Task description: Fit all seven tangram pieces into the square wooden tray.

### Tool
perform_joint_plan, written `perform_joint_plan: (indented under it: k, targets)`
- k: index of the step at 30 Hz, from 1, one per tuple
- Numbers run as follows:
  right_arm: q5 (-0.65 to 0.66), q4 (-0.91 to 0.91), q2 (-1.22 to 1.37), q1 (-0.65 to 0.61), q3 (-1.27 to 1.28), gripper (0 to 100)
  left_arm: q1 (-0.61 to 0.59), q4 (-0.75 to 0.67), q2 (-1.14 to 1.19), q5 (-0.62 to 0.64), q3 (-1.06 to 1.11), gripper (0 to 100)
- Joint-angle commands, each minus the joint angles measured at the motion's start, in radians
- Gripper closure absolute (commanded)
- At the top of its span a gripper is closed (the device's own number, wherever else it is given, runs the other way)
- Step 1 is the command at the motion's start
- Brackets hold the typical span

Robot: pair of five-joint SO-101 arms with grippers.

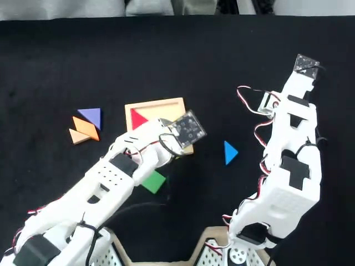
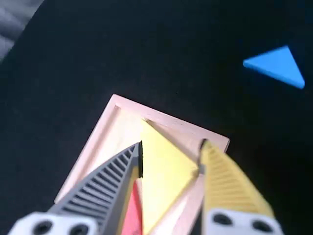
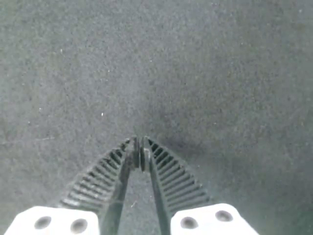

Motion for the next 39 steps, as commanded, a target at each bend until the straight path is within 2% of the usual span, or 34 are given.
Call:
perform_joint_plan:
  k: [1,8,15,18,21,25,28,32,37,39]
  targets:
    - [-0.006,0.006,-0.004,-0.012,-0.051,98.6,-0.031,-0.018,-0.017,0.158,-0.071,75]
    - [-0.005,0.006,-0.004,-0.012,-0.050,98.6,-0.148,-0.032,0.144,0.245,-0.170,77]
    - [-0.005,0.006,-0.004,-0.012,-0.050,98.6,-0.179,0.058,0.092,0.247,-0.176,79]
    - [0.000,0.006,-0.004,-0.014,-0.048,98.6,-0.246,0.130,-0.014,0.281,-0.194,80]
    - [0.002,0.009,-0.005,-0.021,-0.047,98.6,-0.329,0.267,-0.207,0.397,-0.211,85]
    - [0.003,0.015,-0.012,-0.041,-0.045,98.6,-0.377,0.399,-0.473,0.462,-0.122,85]
    - [0.035,0.038,-0.012,-0.052,-0.045,98.6,-0.401,0.364,-0.634,0.460,0.061,85]
    - [0.147,0.054,-0.012,-0.132,-0.045,98.6,-0.504,0.238,-0.747,0.470,0.268,86]
    - [0.336,0.127,-0.047,-0.239,-0.058,98.6,-0.624,0.161,-0.683,0.531,0.321,93]
    - [0.368,0.190,-0.105,-0.264,-0.065,98.6,-0.648,0.118,-0.620,0.532,0.323,95]
